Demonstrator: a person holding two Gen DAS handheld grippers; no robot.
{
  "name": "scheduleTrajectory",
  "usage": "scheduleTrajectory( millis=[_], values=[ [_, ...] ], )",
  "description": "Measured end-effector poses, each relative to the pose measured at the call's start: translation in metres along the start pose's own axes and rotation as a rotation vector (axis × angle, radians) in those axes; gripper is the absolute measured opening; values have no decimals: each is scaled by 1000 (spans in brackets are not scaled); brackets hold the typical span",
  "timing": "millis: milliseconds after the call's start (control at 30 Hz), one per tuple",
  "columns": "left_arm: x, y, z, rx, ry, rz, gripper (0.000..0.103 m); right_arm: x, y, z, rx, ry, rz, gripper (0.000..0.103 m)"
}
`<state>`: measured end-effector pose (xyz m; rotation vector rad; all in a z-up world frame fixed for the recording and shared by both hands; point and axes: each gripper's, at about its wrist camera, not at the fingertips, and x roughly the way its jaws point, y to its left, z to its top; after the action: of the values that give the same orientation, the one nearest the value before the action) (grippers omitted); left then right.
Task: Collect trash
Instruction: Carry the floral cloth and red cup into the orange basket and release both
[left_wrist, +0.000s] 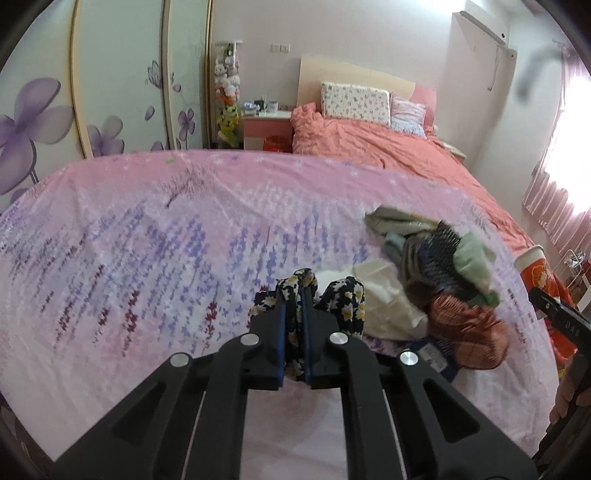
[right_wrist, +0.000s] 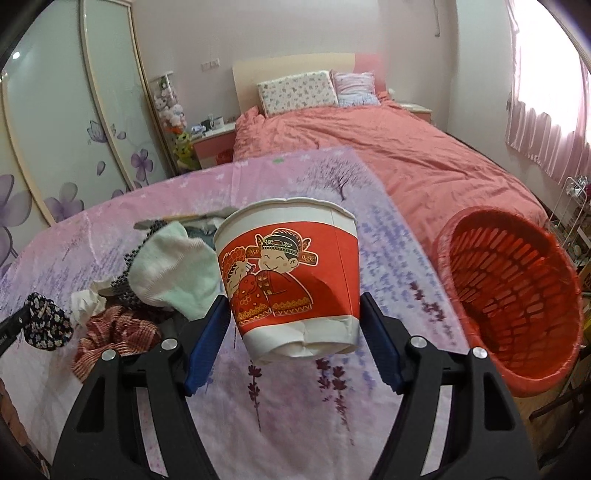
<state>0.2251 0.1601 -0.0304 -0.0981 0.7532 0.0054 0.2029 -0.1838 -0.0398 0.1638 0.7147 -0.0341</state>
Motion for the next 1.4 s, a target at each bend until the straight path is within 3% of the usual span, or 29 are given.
scheduleTrajectory(
  millis=[300, 600, 1033, 1333, 1400],
  values=[
    [-40, -52, 28, 45, -86, -62, 8, -36, -28, 3, 24, -82, -24, 70],
    [-52, -157, 44, 139, -109, -244, 8, -65, -80, 4, 89, -142, -107, 70],
    [-21, -348, 33, 324, -55, -528, 9, -59, -170, 5, 247, -181, -222, 70],
    [23, -433, 10, 407, 17, -599, 10, -47, -213, -1, 332, -177, -246, 71],
    [32, -441, 8, 409, 36, -585, 18, -43, -219, -2, 353, -175, -234, 71]
  ],
)
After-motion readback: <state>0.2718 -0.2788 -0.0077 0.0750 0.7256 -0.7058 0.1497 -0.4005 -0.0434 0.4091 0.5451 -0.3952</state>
